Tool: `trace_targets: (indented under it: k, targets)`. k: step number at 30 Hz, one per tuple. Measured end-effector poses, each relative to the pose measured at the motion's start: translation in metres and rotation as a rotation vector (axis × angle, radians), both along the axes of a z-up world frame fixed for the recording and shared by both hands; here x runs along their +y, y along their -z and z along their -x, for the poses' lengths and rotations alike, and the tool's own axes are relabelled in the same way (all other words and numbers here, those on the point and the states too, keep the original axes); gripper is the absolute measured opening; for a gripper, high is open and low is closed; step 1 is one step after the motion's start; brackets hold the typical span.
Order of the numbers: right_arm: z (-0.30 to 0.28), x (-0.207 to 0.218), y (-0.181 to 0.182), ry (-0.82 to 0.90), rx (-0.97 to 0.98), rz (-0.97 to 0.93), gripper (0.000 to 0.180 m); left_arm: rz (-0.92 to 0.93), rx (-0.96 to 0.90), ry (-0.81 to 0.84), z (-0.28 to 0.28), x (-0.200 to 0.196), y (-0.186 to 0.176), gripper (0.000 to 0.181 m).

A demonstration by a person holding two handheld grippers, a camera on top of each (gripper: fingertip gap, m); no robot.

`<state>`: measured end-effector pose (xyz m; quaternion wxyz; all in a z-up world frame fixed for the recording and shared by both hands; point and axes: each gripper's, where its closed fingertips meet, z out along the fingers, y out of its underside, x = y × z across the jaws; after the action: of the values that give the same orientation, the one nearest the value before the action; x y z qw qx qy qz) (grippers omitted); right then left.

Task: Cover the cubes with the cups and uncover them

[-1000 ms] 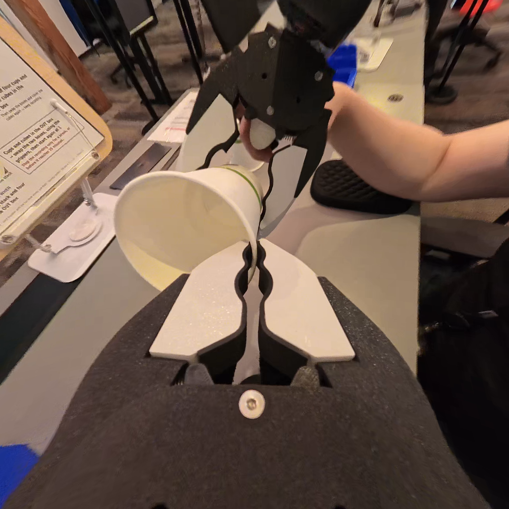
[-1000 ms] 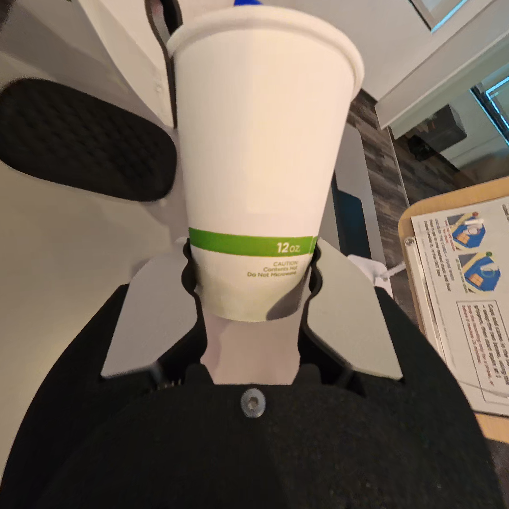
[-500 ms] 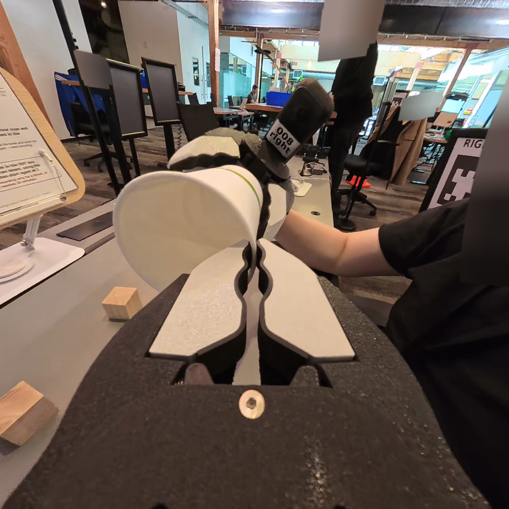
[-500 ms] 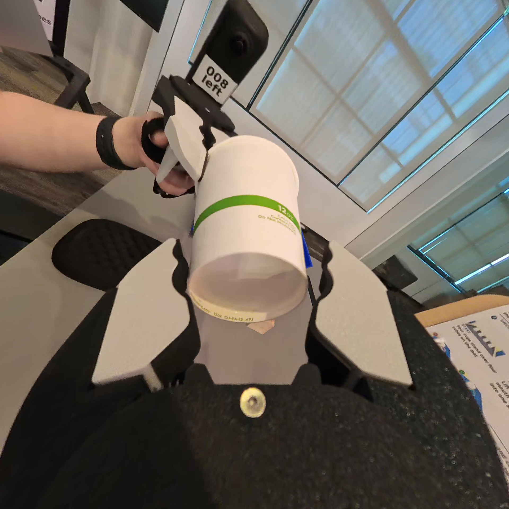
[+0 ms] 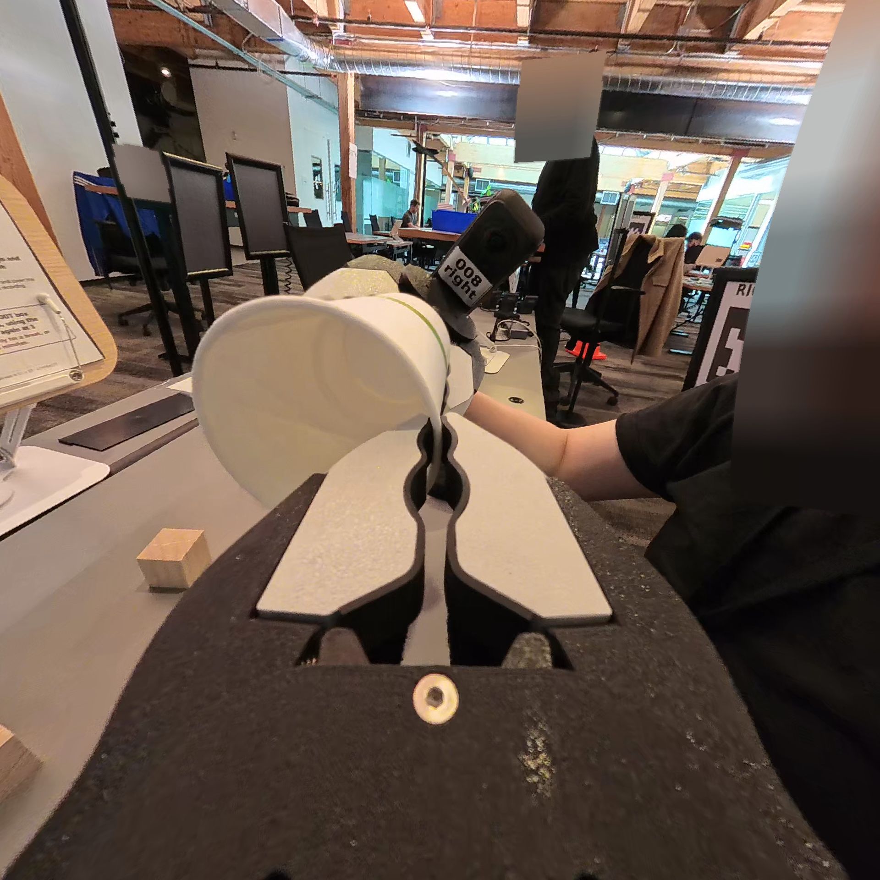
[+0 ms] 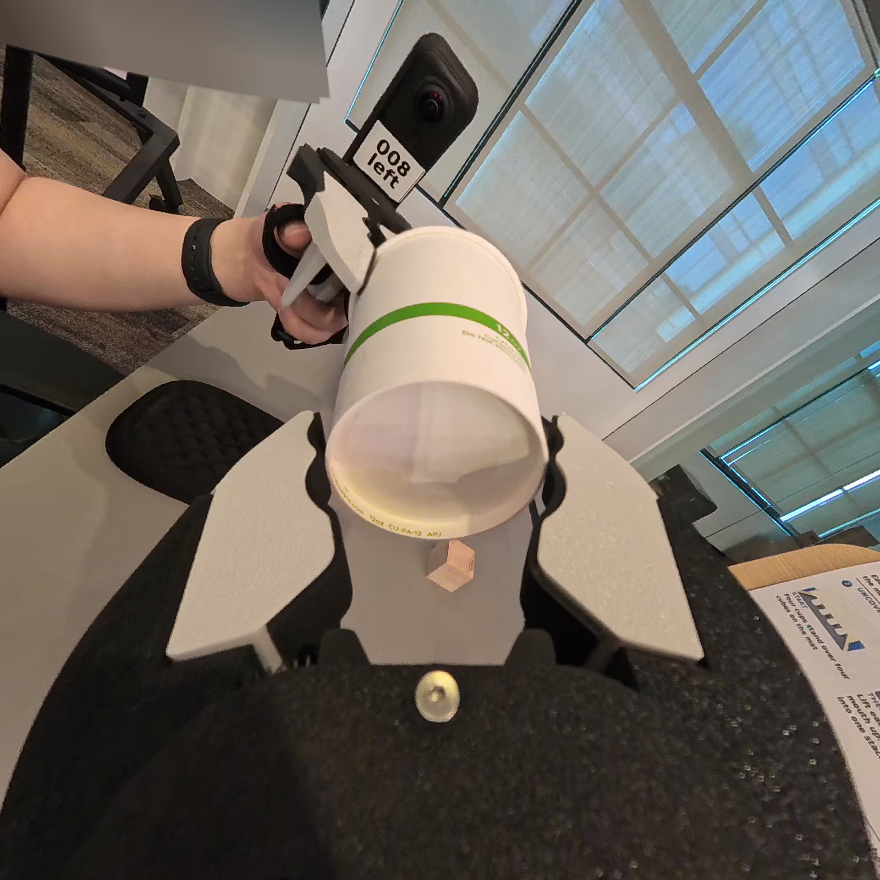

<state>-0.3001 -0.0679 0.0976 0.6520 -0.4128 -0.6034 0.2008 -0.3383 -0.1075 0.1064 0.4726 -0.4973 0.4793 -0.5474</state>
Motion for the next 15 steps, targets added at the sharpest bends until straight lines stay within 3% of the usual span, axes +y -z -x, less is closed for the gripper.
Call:
trace_targets:
  k: [10,13,15]
  targets:
    - [0.0,-0.003,-0.002,0.003,-0.002,0.009,0.086,0.014,0.002,-0.038,0.002,0.005,0.003,0.004]
    - [-0.001,-0.002,-0.001,0.0,-0.006,0.027,0.087,-0.005,0.007,-0.088,0.004,0.009,0.005,0.022]
    - [-0.002,-0.001,0.0,0.008,-0.012,0.029,0.087,-0.011,0.004,-0.09,0.006,0.008,0.005,0.024]
